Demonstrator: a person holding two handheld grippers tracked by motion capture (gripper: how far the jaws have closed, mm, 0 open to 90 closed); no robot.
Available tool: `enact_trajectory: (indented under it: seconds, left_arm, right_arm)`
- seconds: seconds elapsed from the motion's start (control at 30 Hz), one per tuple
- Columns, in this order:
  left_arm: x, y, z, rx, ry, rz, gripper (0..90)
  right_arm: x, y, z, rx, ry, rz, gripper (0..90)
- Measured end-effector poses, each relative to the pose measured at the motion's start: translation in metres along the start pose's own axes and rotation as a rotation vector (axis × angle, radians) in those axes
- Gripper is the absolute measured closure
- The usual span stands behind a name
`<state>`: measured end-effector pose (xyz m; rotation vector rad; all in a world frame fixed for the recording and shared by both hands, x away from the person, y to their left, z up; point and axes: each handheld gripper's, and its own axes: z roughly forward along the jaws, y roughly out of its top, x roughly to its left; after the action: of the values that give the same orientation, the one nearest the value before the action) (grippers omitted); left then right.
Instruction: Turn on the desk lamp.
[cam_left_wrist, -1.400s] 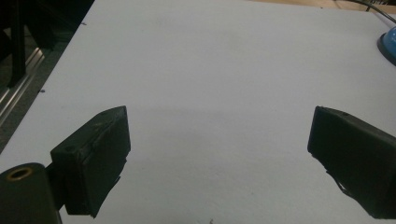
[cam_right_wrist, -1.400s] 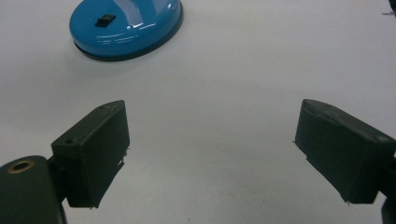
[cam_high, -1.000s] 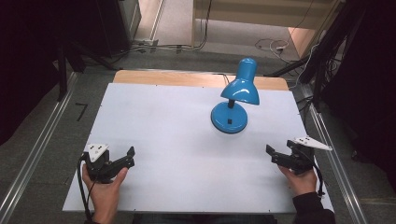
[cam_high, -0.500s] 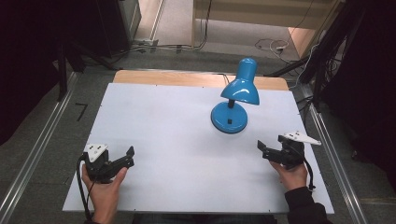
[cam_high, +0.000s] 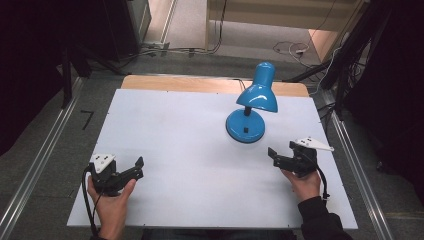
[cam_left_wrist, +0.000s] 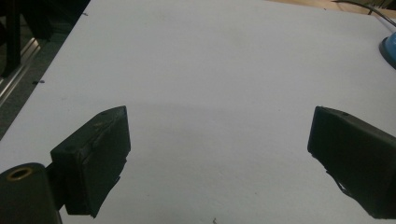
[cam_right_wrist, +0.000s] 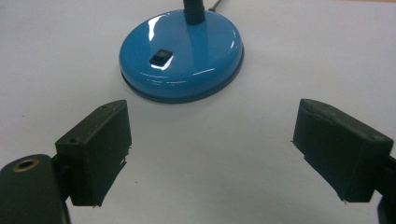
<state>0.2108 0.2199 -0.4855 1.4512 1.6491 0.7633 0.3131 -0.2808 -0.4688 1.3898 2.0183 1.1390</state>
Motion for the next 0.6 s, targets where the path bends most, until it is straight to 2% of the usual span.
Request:
enact_trajectory:
  seconds: [0.6]
  left_arm:
    - [0.001,0.000,0.000,0.002,-0.003,-0.003,6.3]
  right_arm:
    - [0.012,0.009,0.016,-0.011,0.024,-0.019,11.2]
